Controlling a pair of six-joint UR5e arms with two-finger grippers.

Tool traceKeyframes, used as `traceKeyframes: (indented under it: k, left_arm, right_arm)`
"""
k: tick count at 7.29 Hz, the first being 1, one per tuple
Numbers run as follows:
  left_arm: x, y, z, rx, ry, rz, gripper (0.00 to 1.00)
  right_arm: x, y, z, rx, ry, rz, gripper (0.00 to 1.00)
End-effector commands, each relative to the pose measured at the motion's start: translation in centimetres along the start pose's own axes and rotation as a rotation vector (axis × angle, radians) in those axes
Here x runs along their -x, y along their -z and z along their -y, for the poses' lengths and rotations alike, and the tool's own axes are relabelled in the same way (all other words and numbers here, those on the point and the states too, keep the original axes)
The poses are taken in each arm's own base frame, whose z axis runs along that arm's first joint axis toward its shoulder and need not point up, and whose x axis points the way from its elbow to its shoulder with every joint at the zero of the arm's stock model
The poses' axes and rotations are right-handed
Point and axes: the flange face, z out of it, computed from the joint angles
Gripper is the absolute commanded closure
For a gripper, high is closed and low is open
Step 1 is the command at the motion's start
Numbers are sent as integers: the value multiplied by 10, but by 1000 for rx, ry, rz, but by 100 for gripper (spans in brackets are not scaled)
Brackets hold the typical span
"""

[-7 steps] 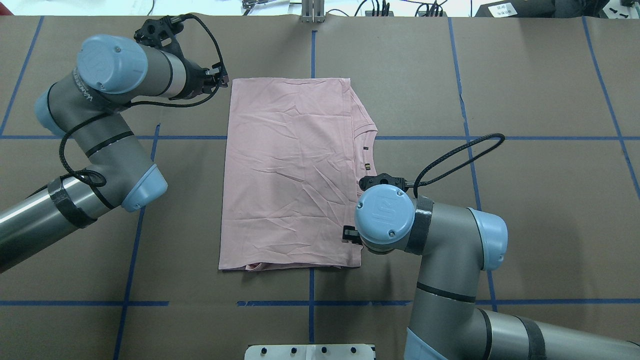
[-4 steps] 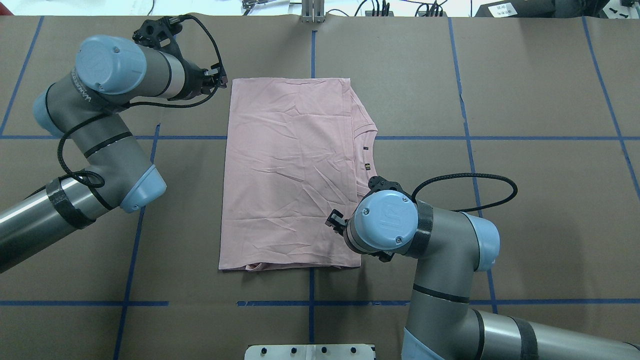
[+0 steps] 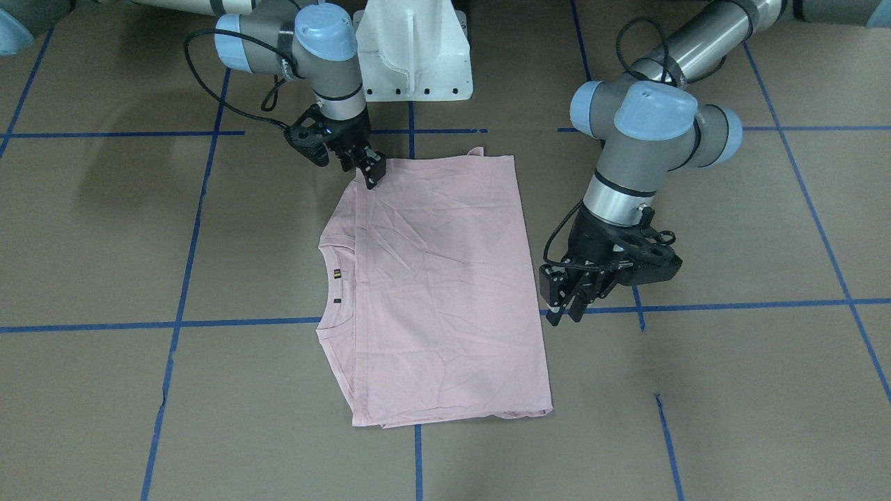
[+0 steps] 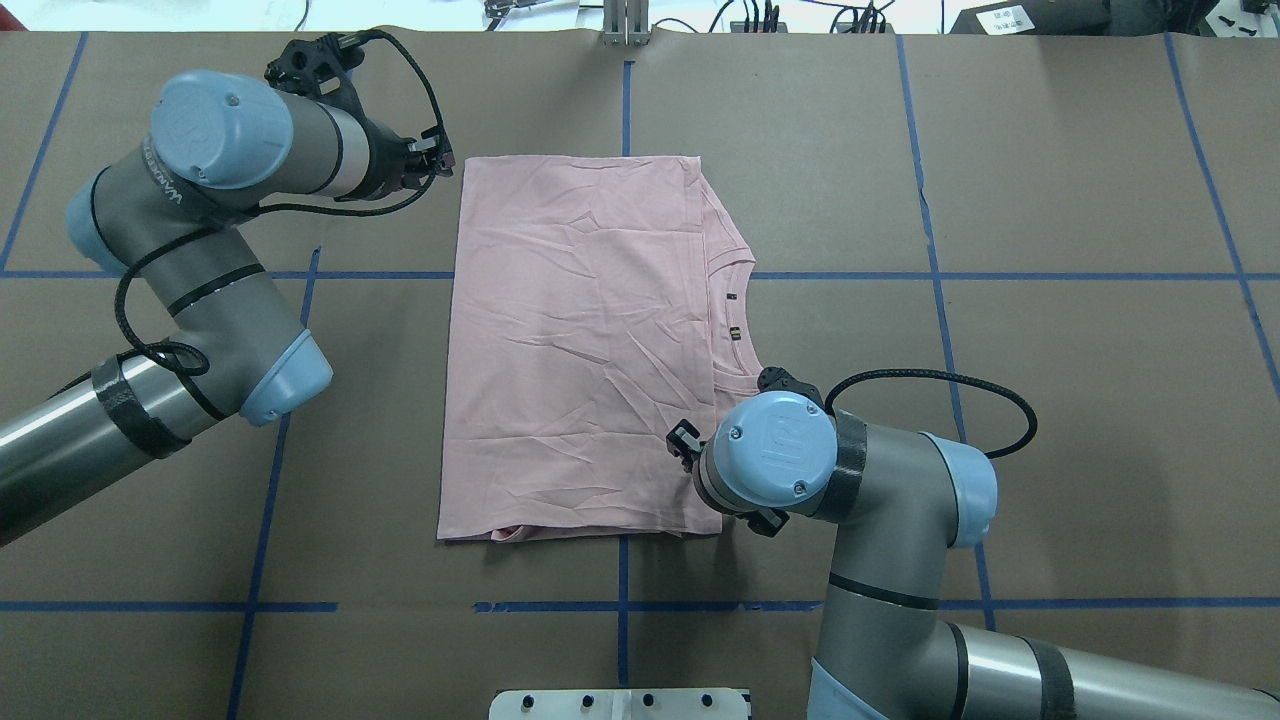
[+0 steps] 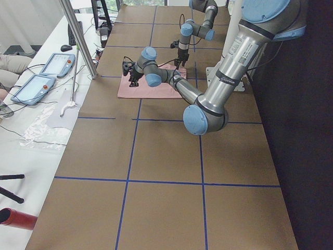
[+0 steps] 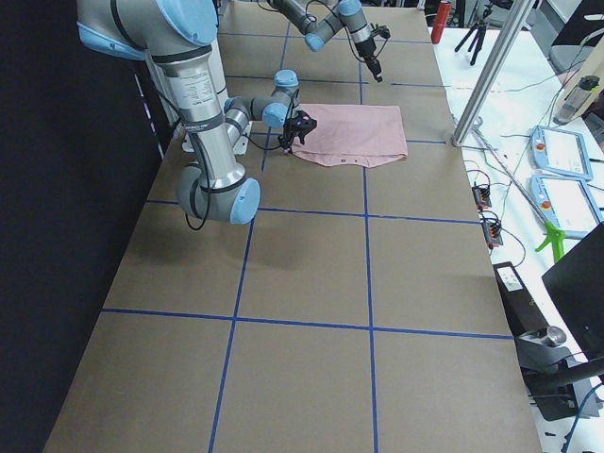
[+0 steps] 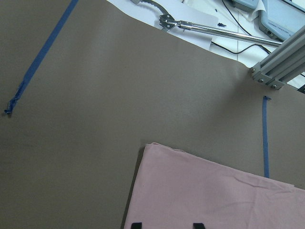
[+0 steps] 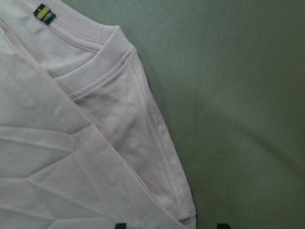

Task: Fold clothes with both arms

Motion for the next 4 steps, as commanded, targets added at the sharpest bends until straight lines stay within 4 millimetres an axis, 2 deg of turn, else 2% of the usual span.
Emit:
traceKeyframes:
  k: [1,4]
  left_arm:
    - [0,1,0,0,0,-1,54]
    - [-2,1,-1,1,1,-2,54]
  right_arm:
    - [1,-2,0,-3,-11,-3,30]
    - [1,-7,0,-7,-11,-9,30]
